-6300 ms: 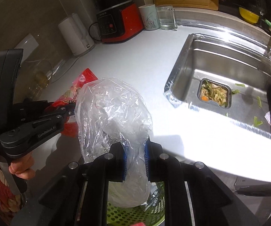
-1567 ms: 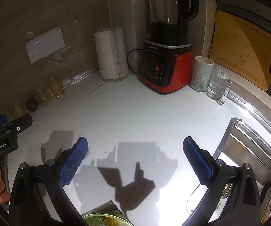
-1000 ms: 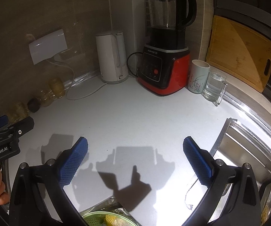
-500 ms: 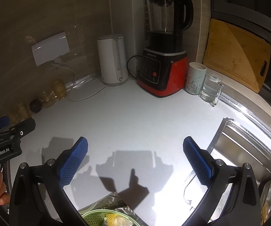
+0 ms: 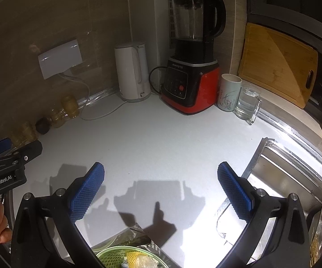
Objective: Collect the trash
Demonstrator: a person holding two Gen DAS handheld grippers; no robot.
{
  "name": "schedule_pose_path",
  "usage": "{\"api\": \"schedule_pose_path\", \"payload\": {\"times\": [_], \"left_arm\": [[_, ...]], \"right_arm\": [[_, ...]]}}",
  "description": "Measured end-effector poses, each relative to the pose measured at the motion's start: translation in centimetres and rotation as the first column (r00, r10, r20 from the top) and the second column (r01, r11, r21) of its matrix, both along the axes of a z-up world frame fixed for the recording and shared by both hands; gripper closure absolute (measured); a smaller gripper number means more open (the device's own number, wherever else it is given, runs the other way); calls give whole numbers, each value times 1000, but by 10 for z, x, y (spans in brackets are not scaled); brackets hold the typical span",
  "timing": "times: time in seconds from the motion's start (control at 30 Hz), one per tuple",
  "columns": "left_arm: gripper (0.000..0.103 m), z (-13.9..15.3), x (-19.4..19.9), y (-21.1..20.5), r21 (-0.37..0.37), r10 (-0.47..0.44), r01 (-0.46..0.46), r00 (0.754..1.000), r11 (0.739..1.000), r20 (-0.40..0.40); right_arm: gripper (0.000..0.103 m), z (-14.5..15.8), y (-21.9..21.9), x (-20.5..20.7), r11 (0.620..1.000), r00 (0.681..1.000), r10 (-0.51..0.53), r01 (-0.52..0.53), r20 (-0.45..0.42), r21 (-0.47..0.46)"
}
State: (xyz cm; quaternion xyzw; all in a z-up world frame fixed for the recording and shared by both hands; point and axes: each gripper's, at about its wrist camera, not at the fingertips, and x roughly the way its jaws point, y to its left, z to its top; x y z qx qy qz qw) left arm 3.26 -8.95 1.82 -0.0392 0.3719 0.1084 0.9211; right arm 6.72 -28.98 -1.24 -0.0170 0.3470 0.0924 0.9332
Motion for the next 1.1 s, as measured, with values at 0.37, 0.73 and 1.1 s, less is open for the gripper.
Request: {"api": "schedule_pose_path", "payload": {"times": [0.37, 0.73, 1.1], "left_arm": [[8, 1, -3, 1, 2, -11, 11, 1000, 1000, 4], [8, 0, -3, 3, 1, -3, 3, 1000, 1000, 6], [8, 1, -4, 3, 9, -10, 10, 1000, 1000, 19]], "right_arm": [[3, 1, 1, -2, 1000, 1000, -4, 4, 4, -1], [2, 1, 1, -2, 1000, 1000, -1, 1, 5, -1], [2, 1, 1, -1, 1000, 1000, 0, 0, 4, -7]]}}
